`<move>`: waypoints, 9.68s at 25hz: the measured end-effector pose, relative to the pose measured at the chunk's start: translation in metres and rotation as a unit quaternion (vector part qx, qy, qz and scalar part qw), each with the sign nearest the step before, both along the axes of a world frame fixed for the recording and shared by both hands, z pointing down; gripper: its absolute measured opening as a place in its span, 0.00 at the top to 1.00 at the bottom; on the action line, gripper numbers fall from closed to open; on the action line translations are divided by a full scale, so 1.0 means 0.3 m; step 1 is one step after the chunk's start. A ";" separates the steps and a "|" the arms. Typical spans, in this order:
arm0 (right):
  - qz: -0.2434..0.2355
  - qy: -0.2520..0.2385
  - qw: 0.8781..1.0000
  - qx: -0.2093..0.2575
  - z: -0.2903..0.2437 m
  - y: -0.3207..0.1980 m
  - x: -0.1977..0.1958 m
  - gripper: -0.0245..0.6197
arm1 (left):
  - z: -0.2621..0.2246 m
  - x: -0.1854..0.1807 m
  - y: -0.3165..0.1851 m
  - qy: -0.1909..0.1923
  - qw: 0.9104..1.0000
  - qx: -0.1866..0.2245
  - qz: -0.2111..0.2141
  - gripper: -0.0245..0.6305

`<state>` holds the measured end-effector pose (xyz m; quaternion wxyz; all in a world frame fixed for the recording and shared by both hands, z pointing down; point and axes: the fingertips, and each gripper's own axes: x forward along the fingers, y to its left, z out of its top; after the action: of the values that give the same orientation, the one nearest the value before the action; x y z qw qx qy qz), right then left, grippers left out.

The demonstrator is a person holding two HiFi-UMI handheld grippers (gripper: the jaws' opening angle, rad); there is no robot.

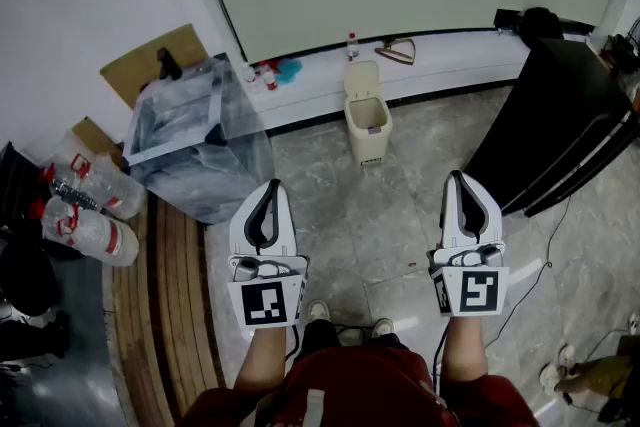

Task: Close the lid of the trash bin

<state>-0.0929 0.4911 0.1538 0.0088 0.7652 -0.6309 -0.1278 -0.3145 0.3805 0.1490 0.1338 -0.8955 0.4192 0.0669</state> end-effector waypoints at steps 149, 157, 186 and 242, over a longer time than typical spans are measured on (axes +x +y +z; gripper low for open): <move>-0.320 0.057 0.842 -0.430 1.563 -2.711 1.102 0.67 | 1.141 1.348 -2.342 -0.074 0.956 -0.265 -0.099 0.97; -0.371 0.092 0.770 -0.510 1.812 -2.724 1.116 0.61 | 1.233 1.384 -2.338 -0.099 0.943 -0.292 -0.129 0.97; -0.406 0.149 0.702 -0.565 2.010 -2.294 1.004 0.57 | 1.441 1.310 -2.023 -0.085 0.931 -0.336 -0.114 0.97; -0.422 0.119 0.617 -0.653 2.561 -1.919 0.897 0.56 | 2.018 1.252 -1.742 -0.140 0.878 -0.445 -0.106 0.97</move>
<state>0.1763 -0.0846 0.9222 0.5263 0.1848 -0.7950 0.2384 0.0612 -0.1422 0.7545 -0.2150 -0.8108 0.4742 -0.2674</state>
